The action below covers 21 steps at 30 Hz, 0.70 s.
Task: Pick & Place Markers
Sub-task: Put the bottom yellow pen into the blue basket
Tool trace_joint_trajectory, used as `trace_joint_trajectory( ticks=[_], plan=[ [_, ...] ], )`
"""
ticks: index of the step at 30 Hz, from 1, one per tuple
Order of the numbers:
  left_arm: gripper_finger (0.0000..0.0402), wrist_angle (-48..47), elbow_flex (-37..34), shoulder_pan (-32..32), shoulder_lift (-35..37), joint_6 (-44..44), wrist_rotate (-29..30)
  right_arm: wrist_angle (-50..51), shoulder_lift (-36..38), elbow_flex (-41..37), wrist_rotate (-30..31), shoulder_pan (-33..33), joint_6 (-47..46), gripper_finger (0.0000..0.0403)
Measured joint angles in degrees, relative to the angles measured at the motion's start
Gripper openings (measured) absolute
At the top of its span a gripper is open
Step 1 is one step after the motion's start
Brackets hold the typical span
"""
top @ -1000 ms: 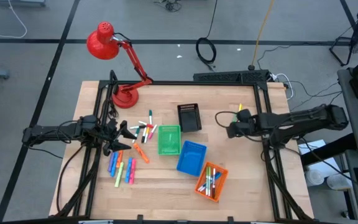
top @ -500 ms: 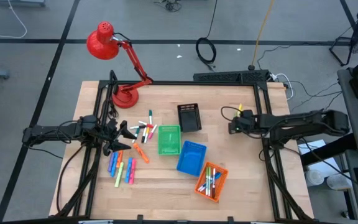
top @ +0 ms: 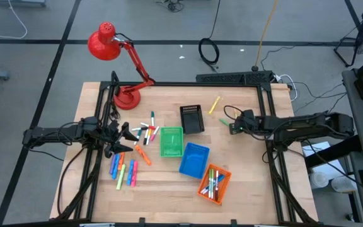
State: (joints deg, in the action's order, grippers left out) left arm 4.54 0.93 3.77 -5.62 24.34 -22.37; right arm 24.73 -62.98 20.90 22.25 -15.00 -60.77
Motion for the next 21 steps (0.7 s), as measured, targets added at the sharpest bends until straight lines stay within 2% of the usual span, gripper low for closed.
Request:
trace_joint_trajectory(
  ticks=[13,21],
  plan=[
    [0.0274,0.0,0.0,0.0,0.0,0.0,0.0,-9.8,0.0,0.1,2.1,-0.5,9.4,0.0144],
    [0.0274,0.0,0.0,0.0,0.0,0.0,0.0,-11.1,0.0,0.1,3.2,-2.8,10.1,0.0144]
  ],
)
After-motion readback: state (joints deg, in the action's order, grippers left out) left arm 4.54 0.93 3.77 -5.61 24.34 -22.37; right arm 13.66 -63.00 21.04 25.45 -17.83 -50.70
